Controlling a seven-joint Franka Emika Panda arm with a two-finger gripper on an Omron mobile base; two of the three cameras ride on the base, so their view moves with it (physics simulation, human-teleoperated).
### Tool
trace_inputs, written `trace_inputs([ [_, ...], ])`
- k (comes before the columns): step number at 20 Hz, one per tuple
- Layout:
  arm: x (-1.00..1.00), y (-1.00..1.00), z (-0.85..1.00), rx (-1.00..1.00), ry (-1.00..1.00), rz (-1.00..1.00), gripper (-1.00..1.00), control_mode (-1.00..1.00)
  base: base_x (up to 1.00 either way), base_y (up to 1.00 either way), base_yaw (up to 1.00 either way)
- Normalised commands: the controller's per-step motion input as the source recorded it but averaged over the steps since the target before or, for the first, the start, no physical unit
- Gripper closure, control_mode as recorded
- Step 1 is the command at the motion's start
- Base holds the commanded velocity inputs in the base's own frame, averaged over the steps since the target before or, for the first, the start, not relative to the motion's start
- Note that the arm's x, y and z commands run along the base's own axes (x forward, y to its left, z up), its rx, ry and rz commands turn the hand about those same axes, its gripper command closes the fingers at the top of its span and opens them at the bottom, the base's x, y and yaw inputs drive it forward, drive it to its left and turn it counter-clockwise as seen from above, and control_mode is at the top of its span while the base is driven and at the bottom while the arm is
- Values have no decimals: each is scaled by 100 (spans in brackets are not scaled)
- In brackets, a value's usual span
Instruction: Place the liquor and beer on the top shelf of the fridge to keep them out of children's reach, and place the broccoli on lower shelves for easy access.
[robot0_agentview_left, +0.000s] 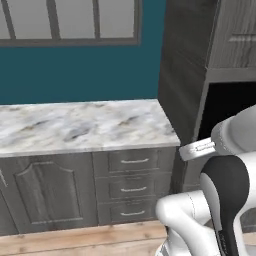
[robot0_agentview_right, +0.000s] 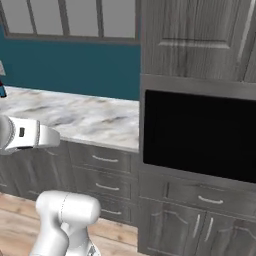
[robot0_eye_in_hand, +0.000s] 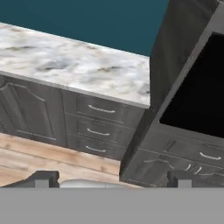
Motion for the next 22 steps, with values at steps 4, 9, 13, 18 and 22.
trace_inputs([
  [4,0,0,0,0,0,0,-100,100,48,100,8],
  [9,0,0,0,0,0,0,-100,100,61,100,5],
  [13,0,0,0,0,0,0,-100,100,64,100,4],
  [18,0,0,0,0,0,0,-100,100,62,100,3],
  [22,0,0,0,0,0,0,-100,100,46,100,2],
])
